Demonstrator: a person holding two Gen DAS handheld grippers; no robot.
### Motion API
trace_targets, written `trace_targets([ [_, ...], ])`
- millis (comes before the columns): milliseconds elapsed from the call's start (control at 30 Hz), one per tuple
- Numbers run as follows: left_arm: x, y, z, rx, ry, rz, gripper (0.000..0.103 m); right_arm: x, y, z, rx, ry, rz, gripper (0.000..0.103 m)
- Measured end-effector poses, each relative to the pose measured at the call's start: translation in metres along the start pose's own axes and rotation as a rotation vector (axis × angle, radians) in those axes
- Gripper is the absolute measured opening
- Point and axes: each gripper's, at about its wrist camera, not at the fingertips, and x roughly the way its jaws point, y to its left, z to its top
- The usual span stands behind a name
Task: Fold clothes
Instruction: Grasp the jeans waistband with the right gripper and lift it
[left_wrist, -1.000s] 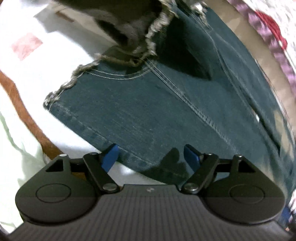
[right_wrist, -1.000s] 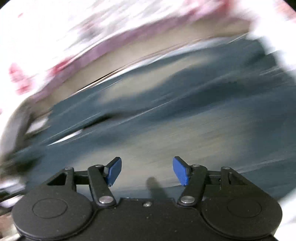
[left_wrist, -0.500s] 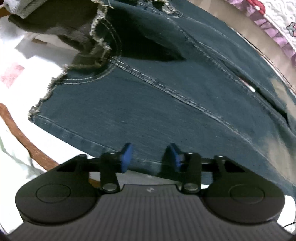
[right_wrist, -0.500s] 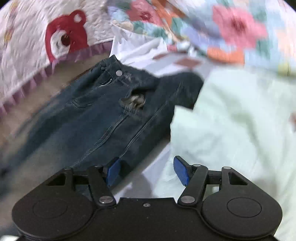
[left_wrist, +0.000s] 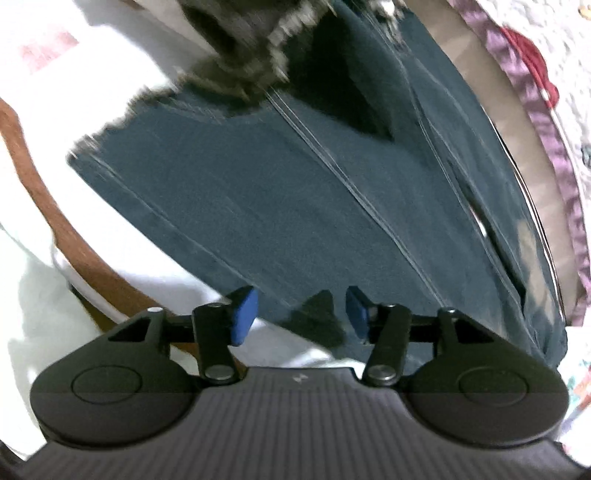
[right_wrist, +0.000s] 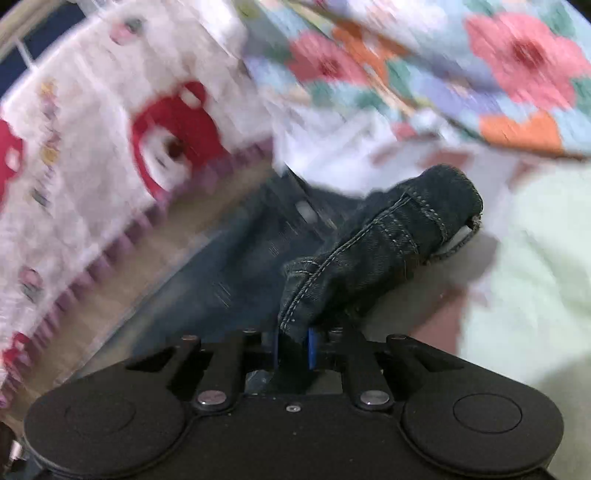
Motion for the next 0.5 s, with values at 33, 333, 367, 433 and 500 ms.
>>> trace_targets([
  [33, -0.003, 0.002, 0.002, 0.012, -0.021, 0.024, 0.057, -0.003, 0.006, 0.006, -0.037, -0.025, 0.013, 0.015],
  [333, -0.008, 0.006, 0.0, 0.079, -0.063, 0.2, 0.065, 0.008, 0.053, 0.033, -0.254, -0.105, 0.035, 0.015],
  [367, -0.008, 0.009, 0.002, 0.067, -0.071, 0.213, 0.065, 0.011, 0.054, 0.035, -0.25, -0.105, 0.036, 0.015],
  [433, -0.012, 0.012, 0.011, 0.085, -0.128, 0.276, 0.066, 0.016, 0.056, 0.038, -0.245, -0.105, 0.037, 0.015],
  [500, -0.016, 0.015, 0.019, 0.102, -0.184, 0.34, 0.078, 0.02, 0.062, 0.04, -0.258, -0.107, 0.04, 0.015],
])
